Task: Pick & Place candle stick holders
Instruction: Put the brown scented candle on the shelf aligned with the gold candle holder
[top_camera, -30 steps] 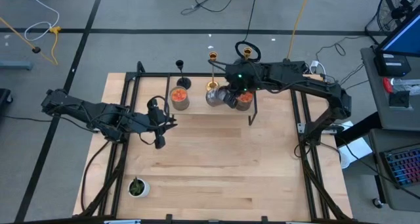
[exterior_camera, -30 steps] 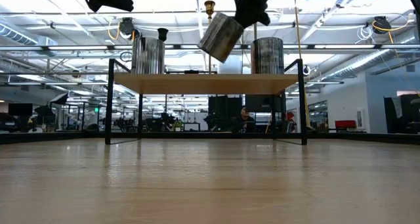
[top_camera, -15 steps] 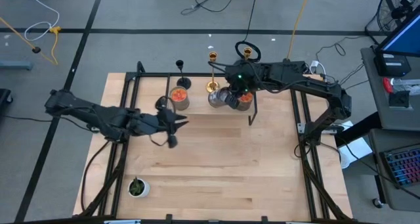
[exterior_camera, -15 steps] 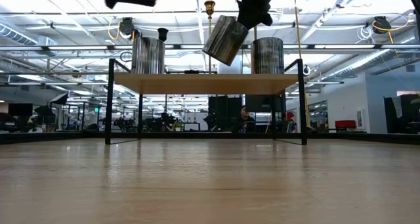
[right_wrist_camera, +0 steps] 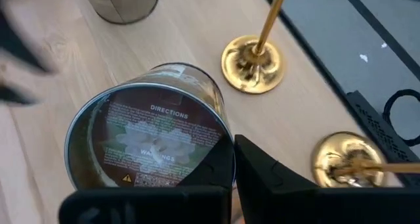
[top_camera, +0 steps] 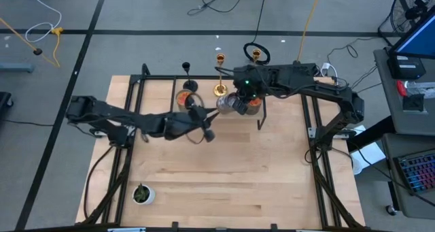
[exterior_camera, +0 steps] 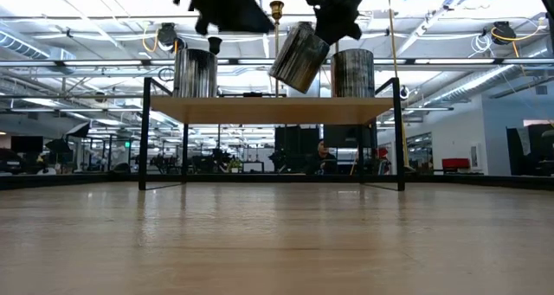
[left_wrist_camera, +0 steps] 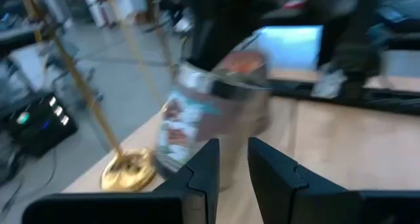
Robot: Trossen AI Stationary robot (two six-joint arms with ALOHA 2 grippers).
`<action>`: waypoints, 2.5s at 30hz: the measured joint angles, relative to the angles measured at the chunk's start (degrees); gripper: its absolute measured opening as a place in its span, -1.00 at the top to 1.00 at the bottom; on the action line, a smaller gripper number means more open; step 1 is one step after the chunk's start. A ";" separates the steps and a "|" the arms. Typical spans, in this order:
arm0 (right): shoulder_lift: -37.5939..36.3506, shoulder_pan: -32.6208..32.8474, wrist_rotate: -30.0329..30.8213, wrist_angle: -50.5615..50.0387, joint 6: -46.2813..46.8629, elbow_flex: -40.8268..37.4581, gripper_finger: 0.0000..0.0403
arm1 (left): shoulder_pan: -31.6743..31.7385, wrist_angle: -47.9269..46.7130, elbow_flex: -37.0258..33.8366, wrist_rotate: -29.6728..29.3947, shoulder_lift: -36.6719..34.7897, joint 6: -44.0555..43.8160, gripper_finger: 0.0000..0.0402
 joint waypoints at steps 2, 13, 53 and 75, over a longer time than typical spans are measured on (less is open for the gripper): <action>0.07 0.01 -0.08 1.34 -0.02 -1.45 0.99 | 1.93 -0.50 -0.02 0.03 1.50 -2.35 0.57; 0.04 -0.31 0.08 8.27 -0.92 -4.65 0.99 | 6.65 -0.39 0.15 0.31 3.92 -3.78 0.58; 0.03 -1.98 -1.81 14.97 -3.73 -6.20 0.69 | 8.79 -2.01 0.00 5.14 4.08 -3.10 0.58; -10.13 5.30 -1.43 16.72 -14.50 -10.03 0.65 | 5.84 -2.91 -0.35 5.53 -1.64 0.91 0.58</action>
